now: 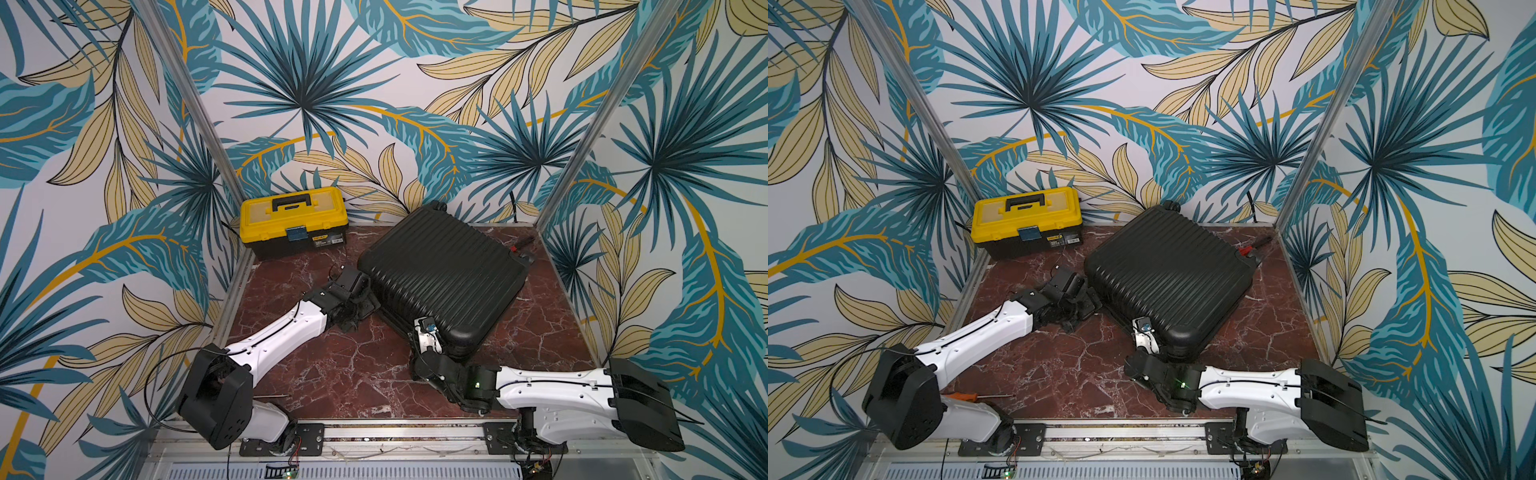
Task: Open the suitcase zippers
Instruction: Unzip the zipper on the suitcase.
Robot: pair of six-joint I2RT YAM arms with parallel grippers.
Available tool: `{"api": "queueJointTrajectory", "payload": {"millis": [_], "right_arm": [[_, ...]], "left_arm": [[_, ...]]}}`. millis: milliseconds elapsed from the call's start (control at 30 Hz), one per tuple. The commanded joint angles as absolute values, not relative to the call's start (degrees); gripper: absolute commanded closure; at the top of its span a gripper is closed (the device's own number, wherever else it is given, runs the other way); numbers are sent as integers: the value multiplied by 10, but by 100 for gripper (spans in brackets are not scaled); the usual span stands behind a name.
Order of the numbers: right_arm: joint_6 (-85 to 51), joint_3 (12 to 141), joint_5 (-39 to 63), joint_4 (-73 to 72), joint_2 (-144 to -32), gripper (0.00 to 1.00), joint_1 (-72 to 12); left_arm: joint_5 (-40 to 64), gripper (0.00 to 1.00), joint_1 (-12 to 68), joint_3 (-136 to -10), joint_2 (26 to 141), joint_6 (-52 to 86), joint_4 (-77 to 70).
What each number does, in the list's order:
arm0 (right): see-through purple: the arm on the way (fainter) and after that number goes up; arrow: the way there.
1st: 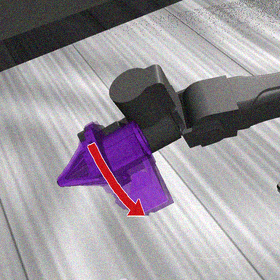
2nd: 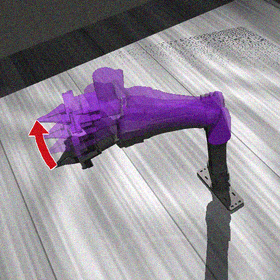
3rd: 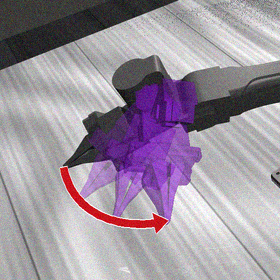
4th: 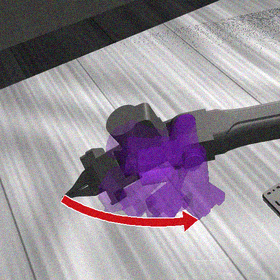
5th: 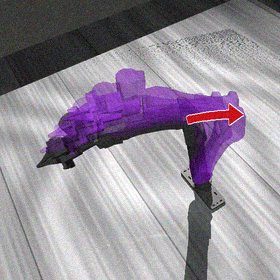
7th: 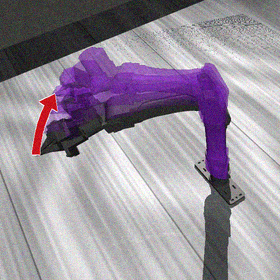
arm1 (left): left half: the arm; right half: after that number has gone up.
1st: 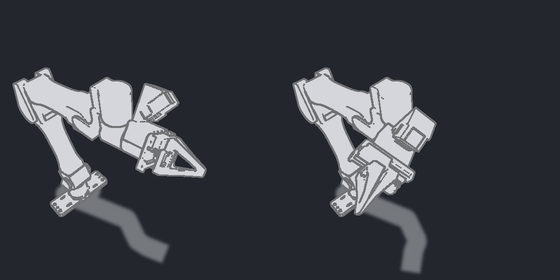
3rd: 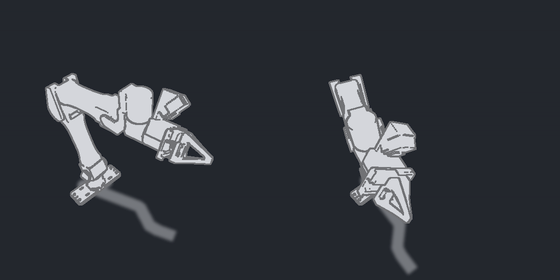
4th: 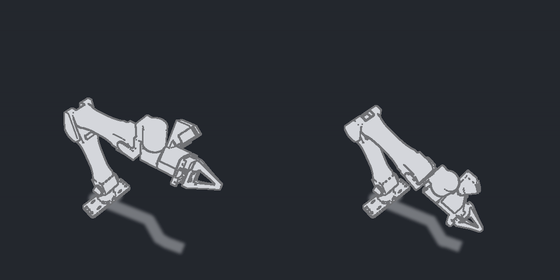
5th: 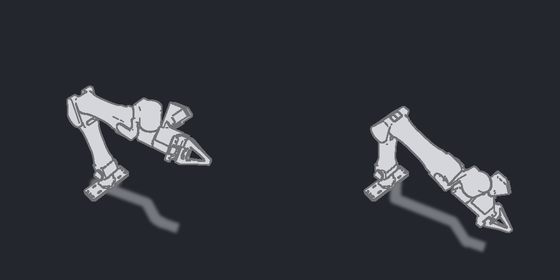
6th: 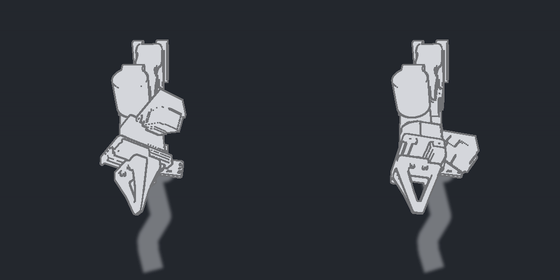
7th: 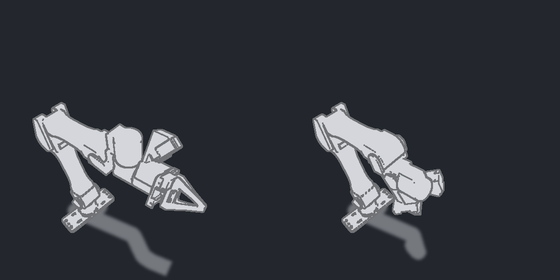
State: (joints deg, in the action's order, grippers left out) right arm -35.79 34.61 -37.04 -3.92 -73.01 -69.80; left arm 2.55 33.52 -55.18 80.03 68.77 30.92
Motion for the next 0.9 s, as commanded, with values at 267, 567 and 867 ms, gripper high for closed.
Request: {"api": "queueJointTrajectory", "payload": {"millis": [267, 567, 867], "right_arm": [[-352, 364, -299, -100, -755, 100, -688], [-364, 349, -310, -90, -735, 100, -683], [-371, 340, -300, -109, -745, 100, -679]], "left_arm": [[64, 29, 395, -502, 807, 762, 161], [50, 40, 394, -460, 811, 787, 120], [33, 40, 394, -460, 806, 789, 103]]}}
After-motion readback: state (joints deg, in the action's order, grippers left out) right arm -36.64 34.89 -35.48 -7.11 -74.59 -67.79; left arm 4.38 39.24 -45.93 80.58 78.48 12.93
